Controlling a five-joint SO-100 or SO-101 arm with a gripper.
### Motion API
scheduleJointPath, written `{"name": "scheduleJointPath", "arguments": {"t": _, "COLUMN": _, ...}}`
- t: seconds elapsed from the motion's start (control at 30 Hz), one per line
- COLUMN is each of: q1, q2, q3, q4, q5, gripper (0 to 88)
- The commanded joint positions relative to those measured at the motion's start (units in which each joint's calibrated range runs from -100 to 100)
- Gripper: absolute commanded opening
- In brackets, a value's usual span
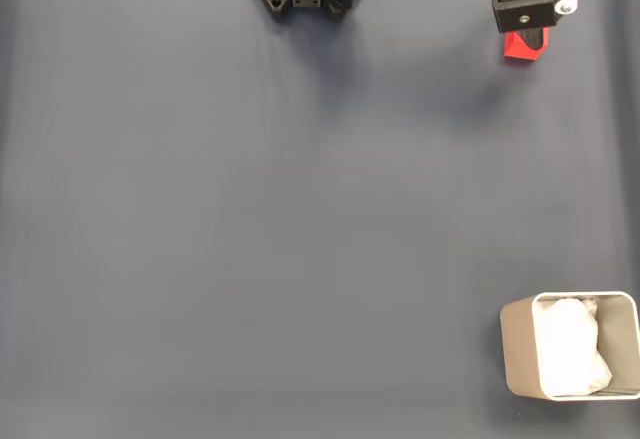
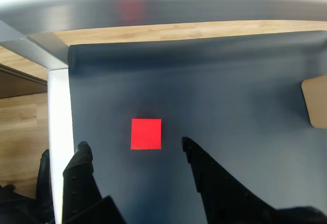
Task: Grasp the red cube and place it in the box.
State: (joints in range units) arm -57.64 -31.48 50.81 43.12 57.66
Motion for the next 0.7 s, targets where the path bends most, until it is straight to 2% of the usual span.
{"name": "scheduleJointPath", "arguments": {"t": 0.0, "q1": -1.0, "q2": 0.5, "q3": 0.0, "q4": -2.1, "q5": -0.6, "gripper": 40.7}}
{"name": "scheduleJointPath", "arguments": {"t": 0.67, "q1": -1.7, "q2": 5.2, "q3": 2.0, "q4": -8.2, "q5": -1.4, "gripper": 40.8}}
